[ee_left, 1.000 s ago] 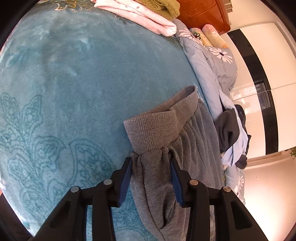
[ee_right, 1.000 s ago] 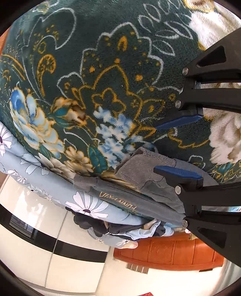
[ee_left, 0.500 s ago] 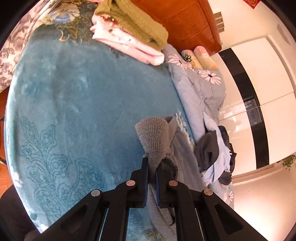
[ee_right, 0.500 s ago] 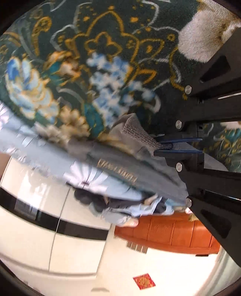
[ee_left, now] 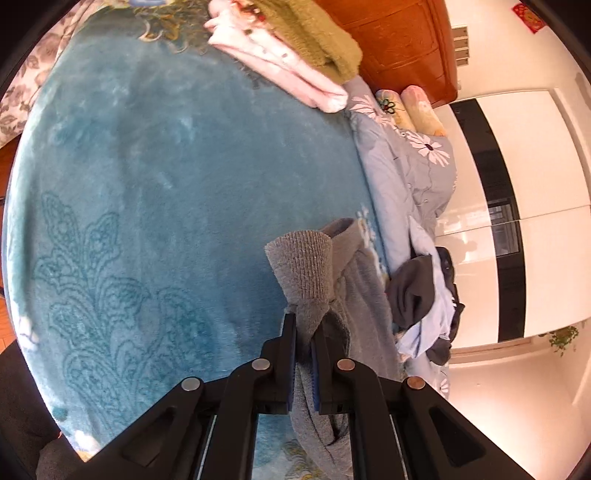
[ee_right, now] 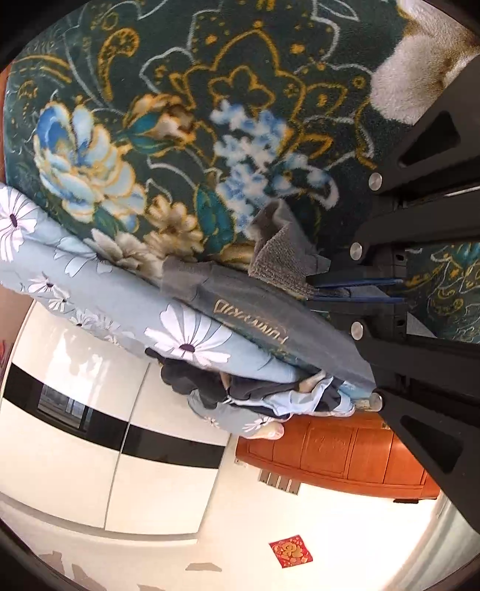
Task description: Fold clothes
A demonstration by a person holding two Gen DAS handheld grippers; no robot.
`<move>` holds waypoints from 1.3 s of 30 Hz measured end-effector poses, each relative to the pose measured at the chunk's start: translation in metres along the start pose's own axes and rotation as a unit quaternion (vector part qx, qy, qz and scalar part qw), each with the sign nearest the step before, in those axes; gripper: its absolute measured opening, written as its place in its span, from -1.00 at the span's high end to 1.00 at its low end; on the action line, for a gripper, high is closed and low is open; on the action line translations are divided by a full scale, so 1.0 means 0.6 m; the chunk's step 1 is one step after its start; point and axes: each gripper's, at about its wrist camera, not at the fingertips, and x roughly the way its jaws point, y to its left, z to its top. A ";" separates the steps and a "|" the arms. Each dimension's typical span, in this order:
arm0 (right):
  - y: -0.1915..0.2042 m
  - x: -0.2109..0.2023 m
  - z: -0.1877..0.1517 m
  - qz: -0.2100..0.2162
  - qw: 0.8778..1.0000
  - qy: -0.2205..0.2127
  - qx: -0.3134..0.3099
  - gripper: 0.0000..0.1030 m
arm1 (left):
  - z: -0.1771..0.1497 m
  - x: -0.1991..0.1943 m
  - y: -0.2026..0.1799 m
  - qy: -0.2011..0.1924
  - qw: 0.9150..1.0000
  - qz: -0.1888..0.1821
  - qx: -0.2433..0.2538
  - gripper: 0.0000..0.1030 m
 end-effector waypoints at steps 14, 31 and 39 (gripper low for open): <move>0.099 0.157 0.158 0.016 1.000 0.011 -0.002 0.91 | 0.110 0.107 -0.199 0.043 0.999 -0.006 0.002 0.86; 0.030 0.345 0.268 -0.127 0.990 -0.005 0.055 0.92 | 0.150 0.353 -0.235 0.091 0.989 0.098 0.069 0.75; 0.023 0.303 0.243 -0.119 0.993 0.003 0.024 0.86 | 0.121 0.312 -0.287 0.104 0.986 0.039 0.125 -0.13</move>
